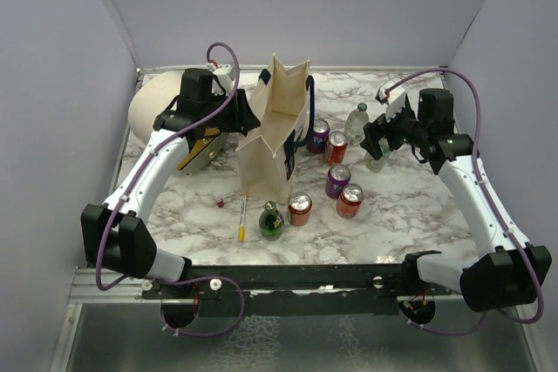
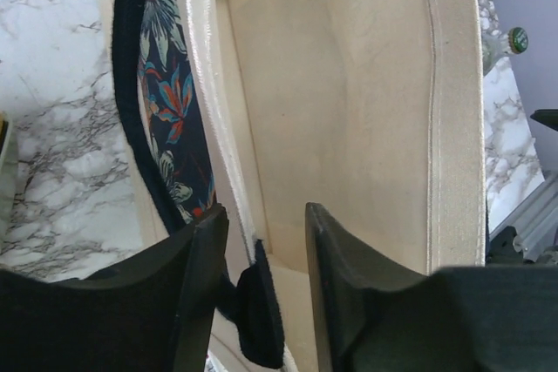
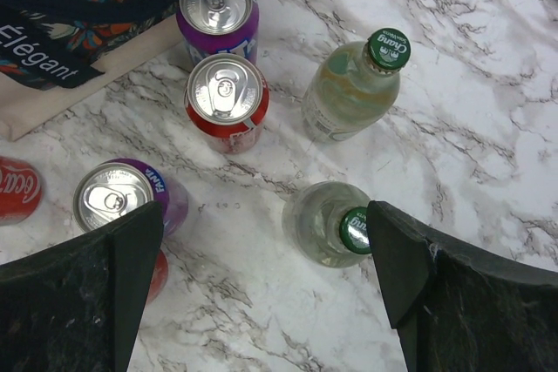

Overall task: Place the beverage into the canvas bag
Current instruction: Move the canvas bag to the center of the board.

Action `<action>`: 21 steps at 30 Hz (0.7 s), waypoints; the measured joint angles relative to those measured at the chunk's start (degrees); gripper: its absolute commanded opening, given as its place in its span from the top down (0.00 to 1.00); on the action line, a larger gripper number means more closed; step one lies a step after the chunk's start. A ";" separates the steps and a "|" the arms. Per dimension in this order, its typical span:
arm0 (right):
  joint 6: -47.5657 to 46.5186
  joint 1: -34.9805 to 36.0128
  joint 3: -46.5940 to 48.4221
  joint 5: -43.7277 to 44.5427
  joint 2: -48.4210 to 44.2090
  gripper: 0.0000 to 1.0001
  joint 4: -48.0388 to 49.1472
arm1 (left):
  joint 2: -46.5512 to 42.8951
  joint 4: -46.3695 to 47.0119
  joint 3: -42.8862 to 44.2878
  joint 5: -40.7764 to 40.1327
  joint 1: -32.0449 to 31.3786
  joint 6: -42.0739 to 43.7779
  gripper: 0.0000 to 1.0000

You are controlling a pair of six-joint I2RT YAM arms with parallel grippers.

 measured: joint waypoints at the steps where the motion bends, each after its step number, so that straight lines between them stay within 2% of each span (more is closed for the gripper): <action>1: -0.02 0.00 0.00 0.13 -0.09 0.00 0.00 | -0.04 0.22 -0.11 0.33 0.00 0.11 0.46; 11: -0.52 0.00 0.00 -0.31 -2.14 0.02 -1.49 | -4.74 1.18 -0.44 0.28 0.00 4.39 0.14; 15: -0.52 0.00 0.26 -0.44 -2.93 0.02 -3.04 | -7.54 0.79 0.83 -0.68 0.00 8.00 0.12; 21: -0.52 0.00 4.04 -0.42 -2.93 0.02 -5.07 | -7.19 -3.91 9.68 -3.39 0.00 15.06 0.12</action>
